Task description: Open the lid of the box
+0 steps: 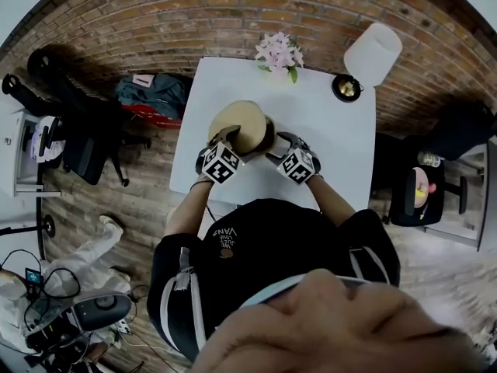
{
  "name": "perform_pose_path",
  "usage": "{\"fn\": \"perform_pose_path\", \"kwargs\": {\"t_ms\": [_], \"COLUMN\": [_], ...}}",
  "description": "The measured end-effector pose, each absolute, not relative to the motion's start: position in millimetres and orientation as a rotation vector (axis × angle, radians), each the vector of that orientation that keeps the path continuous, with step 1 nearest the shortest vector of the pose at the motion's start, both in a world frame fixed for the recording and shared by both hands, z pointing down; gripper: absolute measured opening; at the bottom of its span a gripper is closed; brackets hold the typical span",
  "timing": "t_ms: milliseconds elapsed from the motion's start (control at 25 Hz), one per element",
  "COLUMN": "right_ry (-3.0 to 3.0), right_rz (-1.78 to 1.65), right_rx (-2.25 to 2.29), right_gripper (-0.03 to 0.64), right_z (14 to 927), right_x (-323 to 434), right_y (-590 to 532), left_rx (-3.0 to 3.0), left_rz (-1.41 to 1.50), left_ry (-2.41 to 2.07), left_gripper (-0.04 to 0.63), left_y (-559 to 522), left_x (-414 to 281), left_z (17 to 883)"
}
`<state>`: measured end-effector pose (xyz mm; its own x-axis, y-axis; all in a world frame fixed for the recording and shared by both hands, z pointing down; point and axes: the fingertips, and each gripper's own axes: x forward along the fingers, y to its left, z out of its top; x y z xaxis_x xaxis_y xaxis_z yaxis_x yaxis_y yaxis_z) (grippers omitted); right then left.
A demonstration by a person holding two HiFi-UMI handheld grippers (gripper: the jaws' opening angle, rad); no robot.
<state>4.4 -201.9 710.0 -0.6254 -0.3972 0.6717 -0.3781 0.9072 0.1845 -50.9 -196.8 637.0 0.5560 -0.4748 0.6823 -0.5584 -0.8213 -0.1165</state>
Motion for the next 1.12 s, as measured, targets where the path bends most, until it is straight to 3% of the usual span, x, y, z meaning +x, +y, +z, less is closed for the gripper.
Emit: {"fn": "perform_pose_path", "kwargs": {"t_ms": [1120], "right_ry": [-2.395], "right_rz": [0.088], "right_rx": [0.89], "right_gripper": [0.305], "right_z": [635], "right_x": [13], "right_y": [-197], "left_rx": [2.665], "left_rz": [0.608], "left_ry": [-1.347], "left_gripper": [0.353], "left_y": [-170], "left_x": [-143], "left_z": [570]}}
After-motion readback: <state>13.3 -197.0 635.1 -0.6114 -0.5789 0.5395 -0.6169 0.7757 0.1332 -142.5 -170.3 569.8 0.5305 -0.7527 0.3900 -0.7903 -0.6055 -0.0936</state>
